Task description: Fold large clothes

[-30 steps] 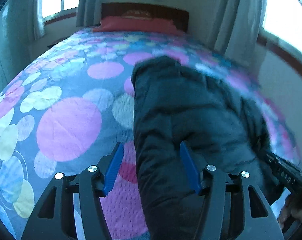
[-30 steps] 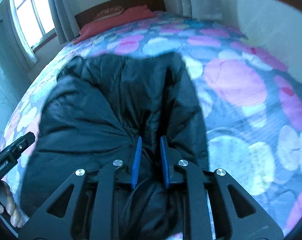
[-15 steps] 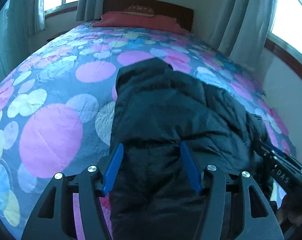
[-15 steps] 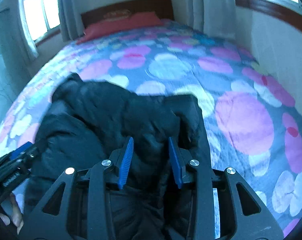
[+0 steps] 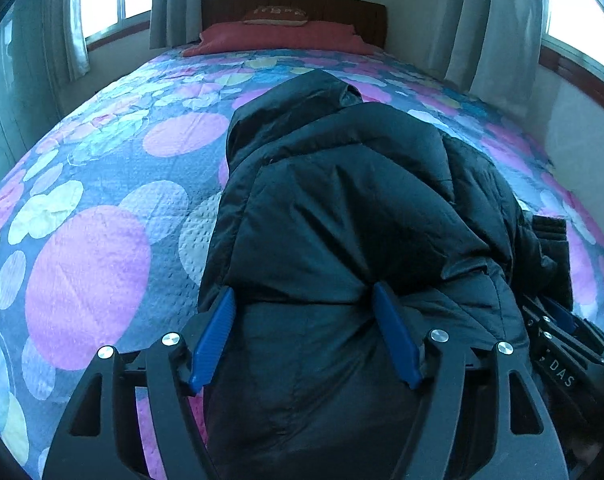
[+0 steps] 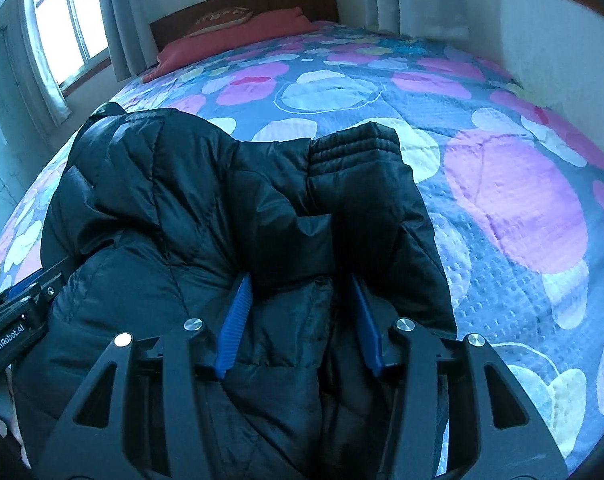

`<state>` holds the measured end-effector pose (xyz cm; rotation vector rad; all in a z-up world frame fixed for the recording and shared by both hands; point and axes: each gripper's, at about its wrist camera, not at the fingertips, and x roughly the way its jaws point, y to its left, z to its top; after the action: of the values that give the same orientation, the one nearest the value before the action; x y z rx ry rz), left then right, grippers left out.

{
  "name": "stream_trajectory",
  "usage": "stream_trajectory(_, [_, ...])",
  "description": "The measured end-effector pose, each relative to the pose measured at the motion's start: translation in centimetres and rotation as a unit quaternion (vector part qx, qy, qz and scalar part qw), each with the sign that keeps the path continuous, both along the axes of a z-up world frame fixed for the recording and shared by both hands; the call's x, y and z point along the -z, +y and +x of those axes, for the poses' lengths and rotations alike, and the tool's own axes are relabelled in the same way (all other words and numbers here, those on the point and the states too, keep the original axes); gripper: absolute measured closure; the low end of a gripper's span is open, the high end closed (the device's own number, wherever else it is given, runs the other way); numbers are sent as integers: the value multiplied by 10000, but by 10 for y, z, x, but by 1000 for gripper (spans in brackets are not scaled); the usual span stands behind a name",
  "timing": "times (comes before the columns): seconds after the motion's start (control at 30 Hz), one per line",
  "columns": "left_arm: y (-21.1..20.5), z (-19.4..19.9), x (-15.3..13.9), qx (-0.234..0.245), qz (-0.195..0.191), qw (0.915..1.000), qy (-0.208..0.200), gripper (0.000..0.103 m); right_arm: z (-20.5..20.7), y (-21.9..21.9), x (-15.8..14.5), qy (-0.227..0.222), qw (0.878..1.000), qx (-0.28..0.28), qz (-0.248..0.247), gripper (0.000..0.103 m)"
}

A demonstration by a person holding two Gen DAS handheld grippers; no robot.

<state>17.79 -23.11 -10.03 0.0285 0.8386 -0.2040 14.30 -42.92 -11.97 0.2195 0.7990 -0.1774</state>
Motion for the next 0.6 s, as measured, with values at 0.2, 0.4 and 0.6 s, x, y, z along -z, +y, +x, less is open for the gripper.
stream_trajectory(0.2, [-1,0,5,11,37,10000,-72,33,-2,5,5,-81,9999,46,-140,56])
stream_trajectory(0.4, [-1,-1,9,14,50,9999,-128,33,-4,8,8,-183,9996,97,-204,56])
stream_trajectory(0.6, [-1,-2,12,18,59,9998,-179,33,-9,13,10,-244,9992,141,-274,56])
